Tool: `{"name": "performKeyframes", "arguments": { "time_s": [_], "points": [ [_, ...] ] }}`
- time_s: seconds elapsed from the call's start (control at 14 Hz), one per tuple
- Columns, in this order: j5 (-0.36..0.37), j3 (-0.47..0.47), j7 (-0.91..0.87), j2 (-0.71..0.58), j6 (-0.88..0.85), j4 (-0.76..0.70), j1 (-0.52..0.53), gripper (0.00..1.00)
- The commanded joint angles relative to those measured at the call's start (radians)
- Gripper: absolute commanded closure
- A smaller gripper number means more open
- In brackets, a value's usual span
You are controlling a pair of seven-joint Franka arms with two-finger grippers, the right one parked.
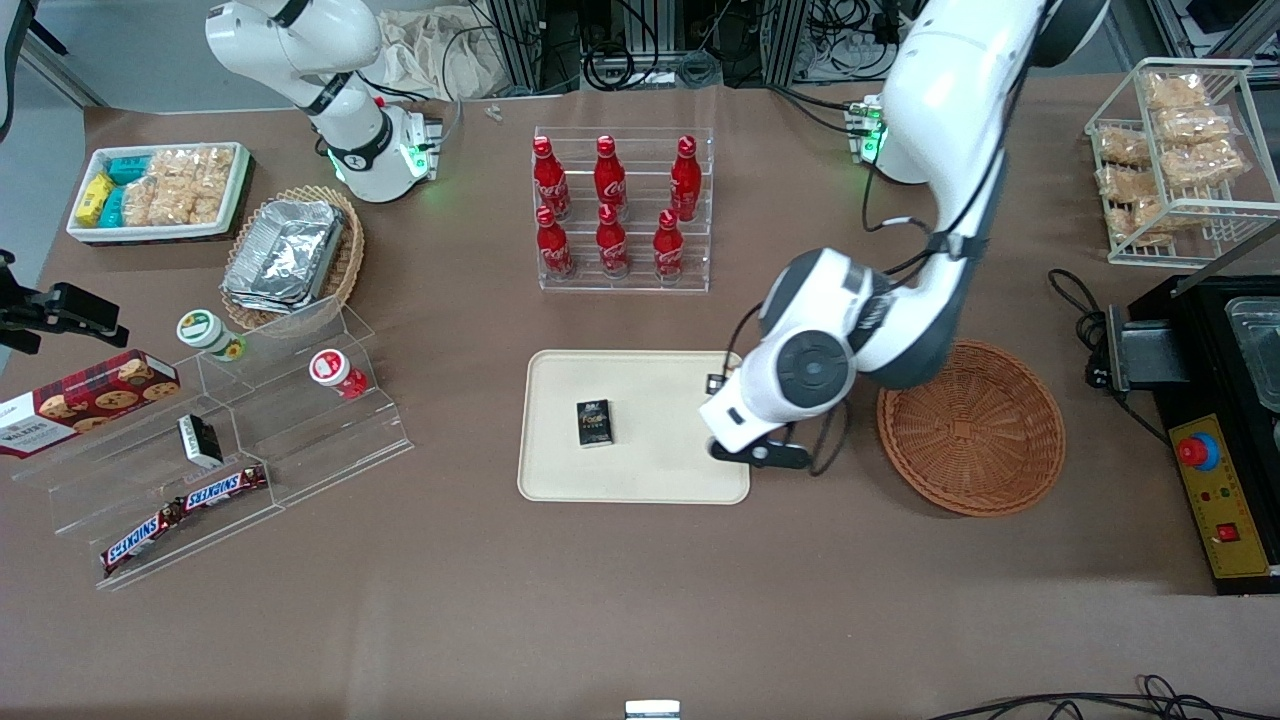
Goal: Place sandwich from basket to tray
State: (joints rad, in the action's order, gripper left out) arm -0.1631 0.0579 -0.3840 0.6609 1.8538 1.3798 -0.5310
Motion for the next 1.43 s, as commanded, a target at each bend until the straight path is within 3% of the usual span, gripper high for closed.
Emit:
{"name": "performKeyframes", "arguments": {
  "time_s": [0.0, 0.36, 0.43, 0.5, 0.64, 1.0, 1.21, 1.36],
  "points": [
    [0.002, -0.006, -0.065, 0.052, 0.018, -0.034, -0.049, 1.0],
    [0.005, -0.006, -0.044, 0.085, 0.085, -0.033, -0.069, 1.0],
    [0.004, -0.007, -0.044, 0.089, 0.113, -0.027, -0.067, 0.97],
    [0.004, -0.007, -0.047, 0.092, 0.134, -0.021, -0.064, 0.88],
    [0.005, -0.009, -0.05, 0.095, 0.143, -0.013, -0.063, 0.02],
    [0.005, -0.029, -0.05, 0.068, 0.125, -0.013, -0.058, 0.0],
    [0.005, -0.101, -0.061, -0.024, 0.035, -0.013, -0.058, 0.0],
    [0.004, -0.197, -0.043, -0.104, -0.071, -0.013, -0.058, 0.0]
  ]
}}
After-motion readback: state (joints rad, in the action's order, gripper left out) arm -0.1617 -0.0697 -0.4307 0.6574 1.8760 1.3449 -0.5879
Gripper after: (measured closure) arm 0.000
